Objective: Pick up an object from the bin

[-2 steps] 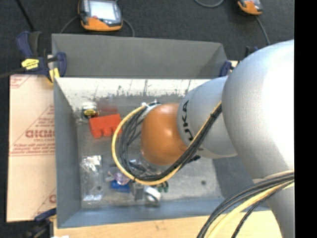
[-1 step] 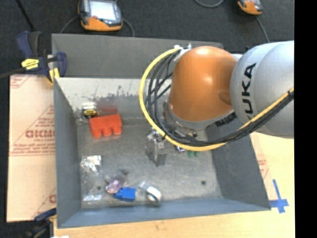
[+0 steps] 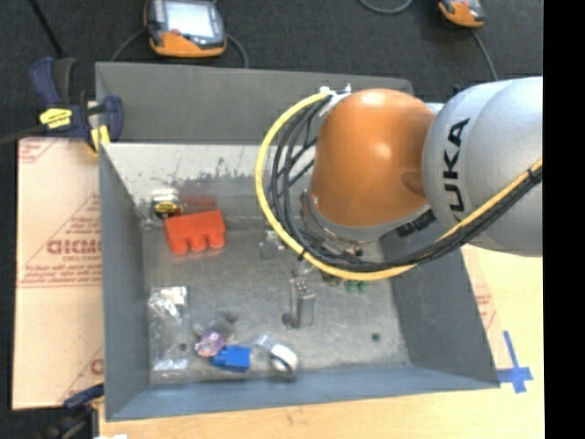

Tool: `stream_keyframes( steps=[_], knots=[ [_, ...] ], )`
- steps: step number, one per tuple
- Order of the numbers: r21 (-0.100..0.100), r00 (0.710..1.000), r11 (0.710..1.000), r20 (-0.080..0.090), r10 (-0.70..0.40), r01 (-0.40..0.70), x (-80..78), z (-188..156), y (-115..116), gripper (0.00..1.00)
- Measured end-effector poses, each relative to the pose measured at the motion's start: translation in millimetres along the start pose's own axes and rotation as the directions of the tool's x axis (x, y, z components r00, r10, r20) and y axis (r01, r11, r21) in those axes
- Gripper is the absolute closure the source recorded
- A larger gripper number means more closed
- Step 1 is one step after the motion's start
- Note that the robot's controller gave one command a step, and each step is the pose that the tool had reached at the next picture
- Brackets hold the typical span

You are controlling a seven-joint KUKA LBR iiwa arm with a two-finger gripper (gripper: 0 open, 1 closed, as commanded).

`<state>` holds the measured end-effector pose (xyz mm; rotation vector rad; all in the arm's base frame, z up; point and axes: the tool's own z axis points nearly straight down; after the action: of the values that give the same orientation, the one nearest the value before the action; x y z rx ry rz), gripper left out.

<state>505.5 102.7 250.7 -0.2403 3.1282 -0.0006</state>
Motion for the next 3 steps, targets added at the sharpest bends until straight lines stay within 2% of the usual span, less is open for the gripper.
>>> stream_keyframes(
  steps=[1, 2, 3],
  knots=[
    [-0.002, 0.999, 0.999, -0.008, 0.036, -0.036, -6.6, 90.5, 53.8, 0.00],
    [-0.001, 0.966, 0.966, 0.000, -0.259, 0.259, -7.5, -17.1, 70.6, 0.00],
    [-0.004, 0.815, 0.815, -0.006, -0.580, 0.580, 9.3, 146.0, 49.4, 0.00]
  ],
)
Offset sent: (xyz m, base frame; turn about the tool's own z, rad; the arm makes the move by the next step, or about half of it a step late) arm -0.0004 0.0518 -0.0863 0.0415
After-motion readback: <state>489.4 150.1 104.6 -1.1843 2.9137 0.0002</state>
